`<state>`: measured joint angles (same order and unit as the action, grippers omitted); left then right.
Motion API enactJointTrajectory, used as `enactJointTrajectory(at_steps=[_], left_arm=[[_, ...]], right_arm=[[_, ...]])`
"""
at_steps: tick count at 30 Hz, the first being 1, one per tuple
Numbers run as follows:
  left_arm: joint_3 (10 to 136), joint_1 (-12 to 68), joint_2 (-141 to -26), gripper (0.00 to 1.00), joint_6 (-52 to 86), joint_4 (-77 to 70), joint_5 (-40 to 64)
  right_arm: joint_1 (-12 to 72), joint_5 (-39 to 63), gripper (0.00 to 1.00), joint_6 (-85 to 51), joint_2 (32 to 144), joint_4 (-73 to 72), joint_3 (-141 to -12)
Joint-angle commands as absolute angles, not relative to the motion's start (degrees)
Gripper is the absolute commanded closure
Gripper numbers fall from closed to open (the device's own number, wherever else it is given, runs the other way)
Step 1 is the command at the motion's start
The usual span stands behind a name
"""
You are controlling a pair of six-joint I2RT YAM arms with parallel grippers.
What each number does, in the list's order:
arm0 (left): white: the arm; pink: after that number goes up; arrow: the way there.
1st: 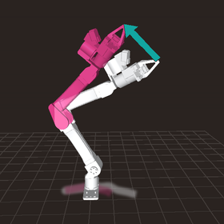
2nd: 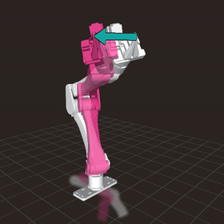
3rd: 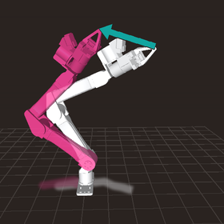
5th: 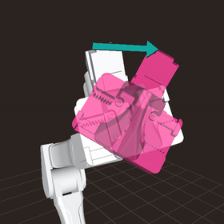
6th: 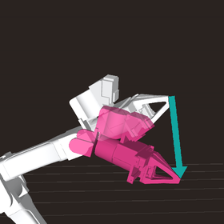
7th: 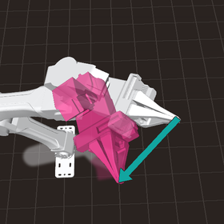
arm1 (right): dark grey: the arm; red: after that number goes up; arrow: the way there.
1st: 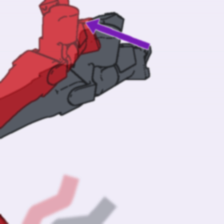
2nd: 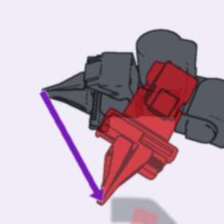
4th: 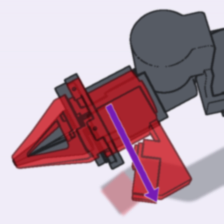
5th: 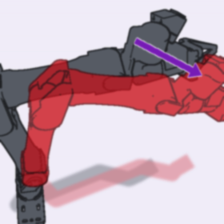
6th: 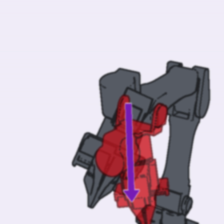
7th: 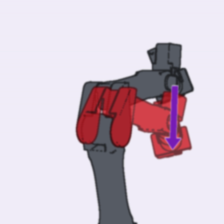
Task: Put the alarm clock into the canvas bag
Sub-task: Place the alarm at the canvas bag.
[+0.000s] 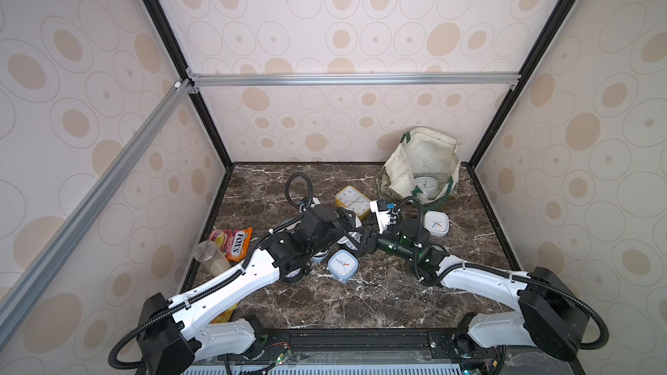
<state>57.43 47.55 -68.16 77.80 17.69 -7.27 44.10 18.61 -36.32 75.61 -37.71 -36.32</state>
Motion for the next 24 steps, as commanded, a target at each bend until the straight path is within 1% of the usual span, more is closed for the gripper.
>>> enactJointTrajectory(at_steps=[1, 6, 9, 10, 14, 16, 17, 18, 21, 23, 24], left_arm=[[57.8, 47.1, -68.5, 0.21, 77.9, 15.5, -7.2], [57.9, 47.1, -68.9, 0.20, 77.7, 15.4, -7.0], [57.7, 47.0, -69.0, 0.19, 77.6, 14.9, -6.8], [57.6, 47.0, -68.9, 0.19, 77.6, 15.0, -6.8], [57.4, 46.9, -68.9, 0.17, 77.4, 15.0, -6.7], [57.4, 46.8, -68.8, 0.14, 77.1, 15.0, -6.9], [57.2, 46.8, -68.9, 0.05, 76.9, 14.9, -6.9], [57.2, 46.8, -68.9, 0.02, 76.6, 14.6, -6.8], [56.9, 46.3, -68.9, 0.02, 75.1, 13.1, -6.1], [58.0, 45.7, -69.4, 0.02, 72.4, 13.3, -5.7], [59.6, 45.6, -69.8, 0.02, 70.2, 14.9, -6.3]], right_arm=[[44.4, 18.8, 0.35, -36.6, 74.3, -36.1, -37.9], [44.4, 17.7, 0.43, -36.7, 74.2, -35.2, -38.6], [44.4, 17.2, 0.55, -36.7, 74.4, -35.3, -38.9], [44.4, 17.1, 0.58, -36.7, 74.4, -35.2, -39.0], [44.4, 17.0, 0.62, -37.0, 74.3, -35.1, -39.1], [44.4, 16.7, 0.67, -37.2, 74.0, -35.1, -38.9], [44.4, 16.7, 0.70, -37.4, 73.8, -35.2, -38.8], [44.4, 16.3, 0.73, -37.4, 73.3, -35.2, -38.7], [44.1, 14.6, 0.76, -37.3, 71.9, -34.6, -38.3], [42.8, 13.3, 0.85, -37.2, 70.8, -31.8, -38.9], [41.6, 12.9, 0.86, -37.4, 70.2, -30.2, -39.3]])
